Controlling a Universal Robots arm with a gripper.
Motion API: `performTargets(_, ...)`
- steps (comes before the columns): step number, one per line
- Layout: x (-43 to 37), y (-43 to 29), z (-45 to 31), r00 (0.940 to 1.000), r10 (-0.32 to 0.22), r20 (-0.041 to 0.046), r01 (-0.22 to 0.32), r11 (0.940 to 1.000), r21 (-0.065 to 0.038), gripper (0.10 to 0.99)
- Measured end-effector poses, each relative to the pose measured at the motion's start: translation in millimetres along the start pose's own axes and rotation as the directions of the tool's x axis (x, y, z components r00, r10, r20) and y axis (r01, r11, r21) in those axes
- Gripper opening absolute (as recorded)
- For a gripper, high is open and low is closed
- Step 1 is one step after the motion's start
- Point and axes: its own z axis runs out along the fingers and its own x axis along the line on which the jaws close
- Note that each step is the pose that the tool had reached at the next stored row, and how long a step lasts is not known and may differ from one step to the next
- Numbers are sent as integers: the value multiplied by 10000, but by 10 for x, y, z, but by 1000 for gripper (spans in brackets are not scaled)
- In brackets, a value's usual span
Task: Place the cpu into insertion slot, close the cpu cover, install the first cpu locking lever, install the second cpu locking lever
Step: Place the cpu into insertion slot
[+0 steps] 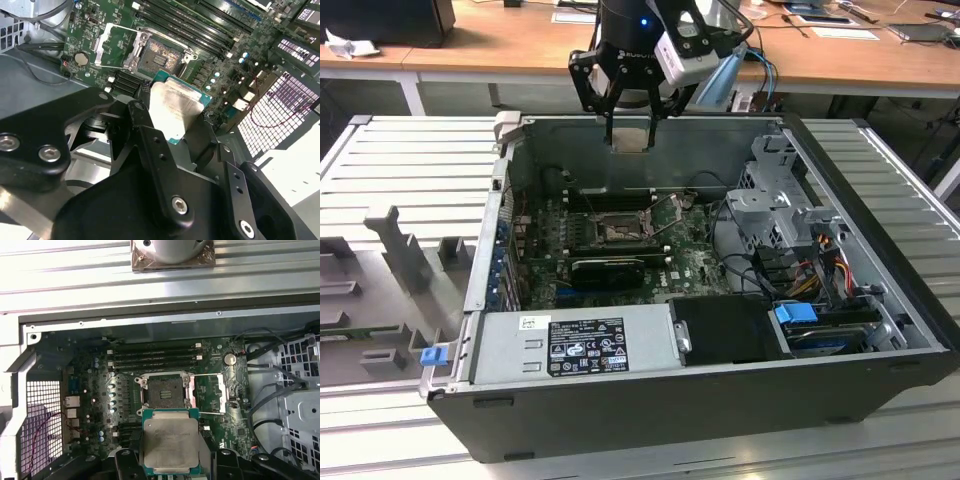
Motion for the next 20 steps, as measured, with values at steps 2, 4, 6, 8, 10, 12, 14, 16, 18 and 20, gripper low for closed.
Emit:
performTargets(2, 2, -1, 1, 9999, 120, 11, -120, 9999, -3, 529)
performTargets(4, 10, -4, 3, 9998, 203, 18, -203, 9998, -3, 529)
performTargets(6, 10, -4, 5, 9997, 233, 20, -233, 9997, -4, 529)
performTargets(8, 10, -4, 11, 9996, 276, 25, -276, 9996, -7, 529)
performTargets(10, 10, -5, 21, 9995, 309, 29, -309, 9995, 1, 529)
performTargets(12, 10, -6, 31, 9994, 351, 27, -351, 9994, 17, 529)
performTargets(14, 10, -7, 33, 9992, 400, 32, -401, 9992, 23, 529)
performTargets(16, 10, -7, 35, 9986, 519, 43, -519, 9987, 21, 529)
performTargets(18, 10, -7, 37, 9956, 938, 80, -938, 9956, 10, 529)
performTargets(20, 10, -8, 41, 9901, 1399, 120, -1399, 9902, -4, 529)
